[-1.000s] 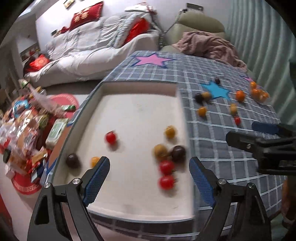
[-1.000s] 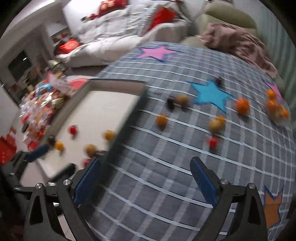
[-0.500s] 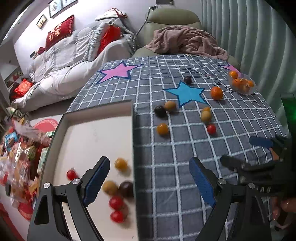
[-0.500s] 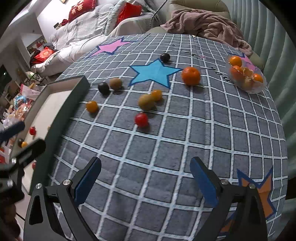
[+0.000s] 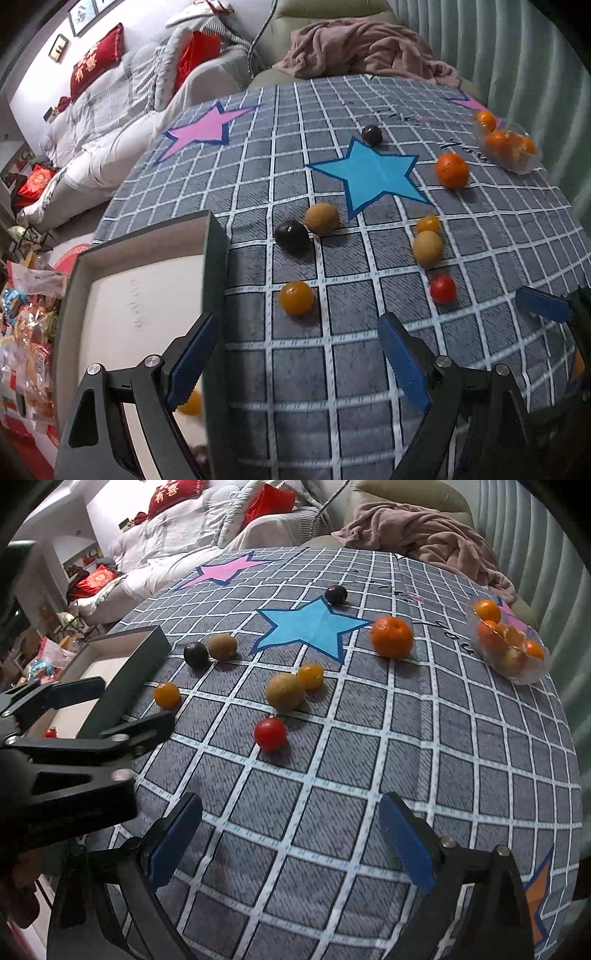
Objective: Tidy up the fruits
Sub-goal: 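Move both tools back over the fruits on the tablecloth, then grasp a red cherry tomato with the right tool while the left tool grasps an orange tomato, then carry both tomatoes into the white tray and open both tools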
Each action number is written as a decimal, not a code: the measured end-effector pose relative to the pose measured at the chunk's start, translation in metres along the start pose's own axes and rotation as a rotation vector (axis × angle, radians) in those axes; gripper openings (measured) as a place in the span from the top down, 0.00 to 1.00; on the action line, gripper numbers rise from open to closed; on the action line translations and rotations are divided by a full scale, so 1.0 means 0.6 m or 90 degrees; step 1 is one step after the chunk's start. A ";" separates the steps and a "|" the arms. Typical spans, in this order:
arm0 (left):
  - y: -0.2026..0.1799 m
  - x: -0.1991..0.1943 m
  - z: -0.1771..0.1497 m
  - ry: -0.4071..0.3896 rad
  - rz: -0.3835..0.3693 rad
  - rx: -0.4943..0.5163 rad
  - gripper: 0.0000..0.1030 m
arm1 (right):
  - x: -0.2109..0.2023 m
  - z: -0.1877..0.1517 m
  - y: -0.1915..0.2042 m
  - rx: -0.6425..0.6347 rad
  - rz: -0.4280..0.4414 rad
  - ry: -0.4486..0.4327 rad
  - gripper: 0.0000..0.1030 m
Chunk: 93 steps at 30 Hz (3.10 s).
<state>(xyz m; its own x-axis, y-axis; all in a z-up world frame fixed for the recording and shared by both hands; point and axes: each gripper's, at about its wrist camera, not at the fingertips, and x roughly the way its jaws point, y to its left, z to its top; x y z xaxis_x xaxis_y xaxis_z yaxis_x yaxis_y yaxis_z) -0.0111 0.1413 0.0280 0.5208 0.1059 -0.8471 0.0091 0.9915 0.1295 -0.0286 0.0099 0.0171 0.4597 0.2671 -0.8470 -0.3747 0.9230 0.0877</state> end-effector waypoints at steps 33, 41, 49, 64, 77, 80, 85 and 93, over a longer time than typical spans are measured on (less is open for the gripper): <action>0.009 0.022 -0.023 0.024 -0.086 -0.077 0.77 | -0.039 -0.029 -0.028 0.023 0.068 -0.038 0.79; -0.004 -0.019 -0.058 0.019 -0.095 -0.071 0.77 | -0.065 -0.059 -0.035 0.050 0.079 -0.039 0.79; -0.005 -0.074 -0.080 -0.011 -0.103 -0.060 0.77 | -0.090 -0.071 -0.027 0.056 0.081 -0.041 0.79; 0.076 -0.133 -0.103 -0.063 -0.113 -0.104 0.77 | -0.121 -0.036 0.053 0.017 0.092 -0.050 0.79; 0.190 -0.128 -0.124 -0.072 -0.095 -0.169 0.77 | -0.103 0.017 0.173 -0.057 0.125 -0.035 0.79; 0.213 -0.121 -0.129 -0.070 -0.085 -0.179 0.77 | -0.089 0.027 0.198 -0.072 0.132 -0.025 0.79; 0.250 -0.106 -0.126 -0.067 -0.064 -0.192 0.77 | -0.069 0.048 0.231 -0.095 0.141 -0.014 0.79; 0.295 -0.073 -0.085 -0.055 -0.011 -0.190 0.77 | -0.026 0.098 0.273 -0.112 0.154 0.004 0.79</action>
<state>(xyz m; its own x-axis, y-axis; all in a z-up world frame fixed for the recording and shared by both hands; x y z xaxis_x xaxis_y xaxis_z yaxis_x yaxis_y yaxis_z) -0.0758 0.3158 0.0618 0.5930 0.0942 -0.7997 -0.2255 0.9728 -0.0526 -0.0498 0.1734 0.0758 0.3345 0.4716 -0.8159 -0.6070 0.7701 0.1963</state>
